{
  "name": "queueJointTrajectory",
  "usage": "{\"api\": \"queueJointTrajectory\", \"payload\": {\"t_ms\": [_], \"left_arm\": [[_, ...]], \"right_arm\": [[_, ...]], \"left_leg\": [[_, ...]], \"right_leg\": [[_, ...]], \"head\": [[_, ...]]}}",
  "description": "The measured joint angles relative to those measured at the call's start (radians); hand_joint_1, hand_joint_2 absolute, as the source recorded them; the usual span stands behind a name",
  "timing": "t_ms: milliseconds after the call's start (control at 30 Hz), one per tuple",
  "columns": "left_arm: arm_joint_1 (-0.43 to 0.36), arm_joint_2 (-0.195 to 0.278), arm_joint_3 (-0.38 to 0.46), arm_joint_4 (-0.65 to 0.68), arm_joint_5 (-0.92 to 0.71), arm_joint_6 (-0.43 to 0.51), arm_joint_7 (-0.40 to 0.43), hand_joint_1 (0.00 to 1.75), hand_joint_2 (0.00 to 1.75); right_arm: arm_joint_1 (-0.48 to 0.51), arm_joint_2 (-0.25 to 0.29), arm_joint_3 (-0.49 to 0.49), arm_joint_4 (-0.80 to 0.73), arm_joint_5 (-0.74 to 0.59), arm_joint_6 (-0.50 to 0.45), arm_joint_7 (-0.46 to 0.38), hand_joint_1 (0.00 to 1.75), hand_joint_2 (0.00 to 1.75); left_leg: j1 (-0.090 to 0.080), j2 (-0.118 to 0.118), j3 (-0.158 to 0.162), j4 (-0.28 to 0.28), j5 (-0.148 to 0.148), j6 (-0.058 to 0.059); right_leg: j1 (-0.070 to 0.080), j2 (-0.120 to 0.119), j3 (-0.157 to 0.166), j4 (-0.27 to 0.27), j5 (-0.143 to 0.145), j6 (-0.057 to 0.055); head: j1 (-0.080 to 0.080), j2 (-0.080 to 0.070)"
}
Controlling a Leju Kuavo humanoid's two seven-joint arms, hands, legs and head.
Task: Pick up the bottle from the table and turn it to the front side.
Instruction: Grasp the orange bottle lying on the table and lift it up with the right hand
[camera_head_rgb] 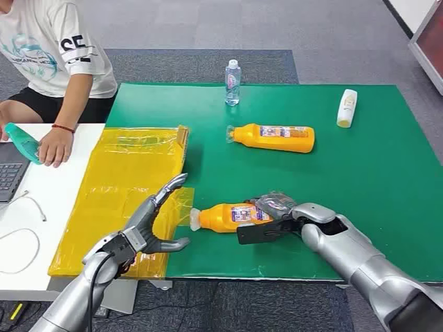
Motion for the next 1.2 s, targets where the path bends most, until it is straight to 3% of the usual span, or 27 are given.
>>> {"api": "queueJointTrajectory", "payload": {"t_ms": [200,333,533,700,867,1067,1200], "left_arm": [[0.001,0.002,-0.001,0.008,0.001,0.001,-0.001,0.00,1.75],[0.009,0.005,-0.001,0.009,0.001,0.007,-0.008,0.00,1.75],[0.058,0.023,0.008,-0.013,0.000,0.014,-0.013,0.00,1.75],[0.096,0.033,0.017,-0.038,-0.001,0.016,-0.012,0.00,1.75],[0.119,0.036,0.035,-0.052,0.005,0.011,-0.008,0.00,1.75],[0.106,0.033,0.058,-0.038,0.008,0.000,0.017,0.00,1.75],[0.038,0.020,0.056,0.038,0.008,-0.061,0.012,0.00,1.75]], "right_arm": [[0.014,-0.012,-0.017,0.000,-0.053,-0.030,-0.018,1.75,1.75],[0.063,-0.031,-0.086,-0.010,-0.144,-0.099,-0.066,1.75,1.75],[0.254,-0.058,-0.354,-0.114,-0.344,-0.138,-0.210,1.75,1.75],[0.408,-0.053,-0.580,-0.222,-0.430,-0.121,-0.252,1.75,1.75],[0.499,-0.021,-0.737,-0.315,-0.473,-0.063,-0.280,1.75,1.75],[0.547,0.023,-0.799,-0.393,-0.450,-0.023,-0.297,1.75,1.75],[0.542,0.058,-0.787,-0.426,-0.427,0.008,-0.312,1.75,1.75]], "left_leg": [[0.000,0.000,0.000,0.000,0.000,0.000],[0.000,0.000,0.000,0.000,0.000,0.000],[0.000,-0.001,-0.001,0.000,-0.002,0.001],[0.000,-0.002,-0.003,0.000,-0.002,0.001],[0.000,-0.002,-0.003,0.000,-0.003,0.001],[0.000,-0.002,-0.003,0.000,-0.002,0.001],[0.000,-0.002,-0.003,0.000,-0.001,0.000]], "right_leg": [[0.000,0.000,0.000,0.000,0.000,0.000],[0.000,0.000,0.000,0.000,0.000,0.000],[0.000,-0.001,0.001,0.000,-0.001,0.001],[0.000,-0.002,0.000,0.000,-0.002,0.001],[0.000,-0.002,-0.001,0.000,-0.002,0.001],[0.000,-0.002,-0.001,0.000,-0.002,0.001],[0.000,-0.002,-0.001,0.000,-0.001,0.000]], "head": [[0.000,0.000],[0.000,0.000],[0.000,0.000],[0.000,0.000],[0.000,0.000],[0.000,0.000],[0.000,0.000]]}}
